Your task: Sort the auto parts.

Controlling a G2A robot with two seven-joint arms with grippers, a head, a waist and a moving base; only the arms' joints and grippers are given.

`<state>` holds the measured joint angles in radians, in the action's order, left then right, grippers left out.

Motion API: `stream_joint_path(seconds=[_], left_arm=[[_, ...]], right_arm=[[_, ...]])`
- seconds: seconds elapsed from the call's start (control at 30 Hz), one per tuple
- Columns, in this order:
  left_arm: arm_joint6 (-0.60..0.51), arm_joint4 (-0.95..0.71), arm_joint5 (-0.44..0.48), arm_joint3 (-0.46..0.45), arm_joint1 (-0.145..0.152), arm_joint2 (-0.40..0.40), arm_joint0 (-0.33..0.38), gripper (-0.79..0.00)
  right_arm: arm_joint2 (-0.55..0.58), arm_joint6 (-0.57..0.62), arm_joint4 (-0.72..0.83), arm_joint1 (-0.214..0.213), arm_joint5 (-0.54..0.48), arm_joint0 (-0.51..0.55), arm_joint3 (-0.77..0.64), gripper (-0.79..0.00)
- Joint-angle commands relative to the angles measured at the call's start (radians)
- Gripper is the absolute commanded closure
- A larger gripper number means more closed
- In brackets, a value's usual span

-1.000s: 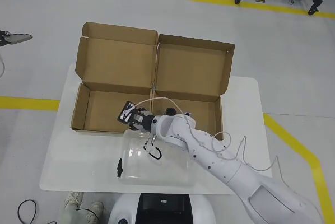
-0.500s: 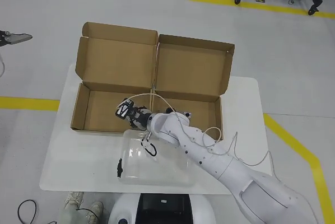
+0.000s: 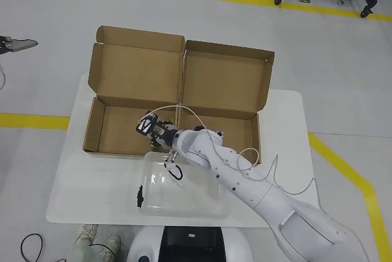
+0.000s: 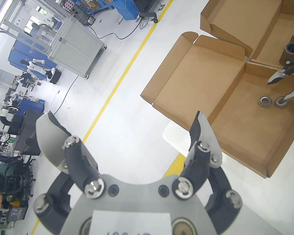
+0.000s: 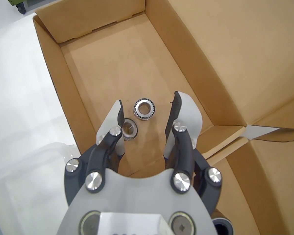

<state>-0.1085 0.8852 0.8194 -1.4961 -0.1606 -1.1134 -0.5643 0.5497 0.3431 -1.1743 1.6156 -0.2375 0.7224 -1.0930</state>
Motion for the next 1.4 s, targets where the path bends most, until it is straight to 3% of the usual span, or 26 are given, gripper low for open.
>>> stream_joint_path(seconds=[0.0,0.3,0.37,0.57,1.0,1.37], left_arm=[[0.0,0.0,0.0,0.0,0.0,0.0,0.0,-0.785],[0.0,0.0,0.0,0.0,0.0,0.0,0.0,-0.785],[0.0,0.0,0.0,0.0,0.0,0.0,0.0,-0.785],[0.0,0.0,0.0,0.0,0.0,0.0,0.0,-0.785],[0.0,0.0,0.0,0.0,0.0,0.0,0.0,-0.785],[0.0,0.0,0.0,0.0,0.0,0.0,0.0,-0.785]], right_arm=[[0.02,-0.015,-0.012,-0.01,-0.017,0.014,-0.031,-0.366],[0.182,-0.076,-0.054,-0.091,-0.174,0.165,-0.285,-0.397],[0.226,-0.088,-0.064,-0.111,-0.214,0.214,-0.351,-0.449],[0.342,-0.087,-0.101,-0.161,-0.303,0.352,-0.531,-0.776],[0.539,-0.085,-0.046,-0.222,-0.432,0.505,-0.631,-0.785],[0.769,-0.187,-0.032,-0.271,-0.4,0.744,-0.737,-0.785]])
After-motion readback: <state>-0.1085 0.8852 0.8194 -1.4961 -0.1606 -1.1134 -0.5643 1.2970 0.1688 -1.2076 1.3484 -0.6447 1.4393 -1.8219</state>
